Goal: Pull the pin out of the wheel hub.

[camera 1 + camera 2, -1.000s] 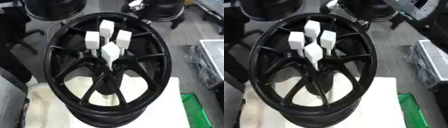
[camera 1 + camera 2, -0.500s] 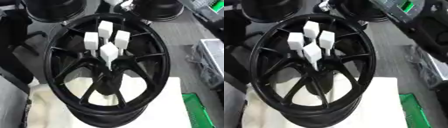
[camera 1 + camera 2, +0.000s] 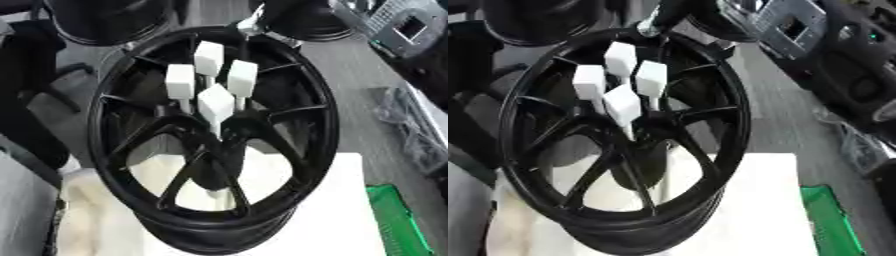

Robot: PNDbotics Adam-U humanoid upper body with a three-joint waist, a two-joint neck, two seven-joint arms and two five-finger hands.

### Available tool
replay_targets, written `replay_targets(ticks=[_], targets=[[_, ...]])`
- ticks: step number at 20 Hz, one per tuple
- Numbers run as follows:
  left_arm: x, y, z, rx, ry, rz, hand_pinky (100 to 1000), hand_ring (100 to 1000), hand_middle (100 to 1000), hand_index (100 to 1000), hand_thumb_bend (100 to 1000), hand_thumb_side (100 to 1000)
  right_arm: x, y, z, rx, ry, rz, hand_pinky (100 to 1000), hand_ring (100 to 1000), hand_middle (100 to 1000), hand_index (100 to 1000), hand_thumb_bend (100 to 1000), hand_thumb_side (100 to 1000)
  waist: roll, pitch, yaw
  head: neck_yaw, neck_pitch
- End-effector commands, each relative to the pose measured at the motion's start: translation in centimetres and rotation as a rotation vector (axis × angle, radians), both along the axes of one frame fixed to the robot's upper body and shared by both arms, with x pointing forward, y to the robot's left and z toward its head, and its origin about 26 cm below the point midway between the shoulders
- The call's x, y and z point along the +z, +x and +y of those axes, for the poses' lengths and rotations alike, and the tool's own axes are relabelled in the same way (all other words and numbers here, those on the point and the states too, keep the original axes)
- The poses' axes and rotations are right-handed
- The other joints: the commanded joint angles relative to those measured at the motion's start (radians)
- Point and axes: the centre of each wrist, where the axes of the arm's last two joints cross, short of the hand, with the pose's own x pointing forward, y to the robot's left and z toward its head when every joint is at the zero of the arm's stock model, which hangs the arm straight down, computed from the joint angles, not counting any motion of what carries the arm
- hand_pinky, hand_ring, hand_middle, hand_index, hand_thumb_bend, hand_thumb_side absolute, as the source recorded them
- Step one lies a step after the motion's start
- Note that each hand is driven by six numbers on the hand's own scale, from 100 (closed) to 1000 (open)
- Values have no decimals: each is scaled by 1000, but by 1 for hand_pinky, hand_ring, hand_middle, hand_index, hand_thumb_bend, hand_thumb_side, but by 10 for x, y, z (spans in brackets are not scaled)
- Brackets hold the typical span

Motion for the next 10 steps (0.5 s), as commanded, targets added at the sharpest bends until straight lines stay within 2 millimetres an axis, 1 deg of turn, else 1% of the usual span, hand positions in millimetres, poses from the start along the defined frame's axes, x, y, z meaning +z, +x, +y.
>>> replay_targets(ticks=[1, 5, 10], targets=[[15, -2, 6, 7, 20, -39, 737, 885, 868, 875, 966, 540, 10, -5, -4, 1, 1, -25, 828, 828, 802, 873, 528, 239, 3, -17, -1, 0, -1], [15, -2, 6, 1, 22, -41, 741, 888, 869, 877, 942, 547, 5, -5, -8, -12, -7, -4, 826, 826, 800, 872, 528, 242, 2, -15, 0, -5, -1], [17, -2, 6, -5, 23, -51, 743, 889, 870, 878, 927, 551, 1, -9, -13, -11, -21, 17, 821, 817, 796, 869, 531, 253, -6, -10, 2, -29, -1]])
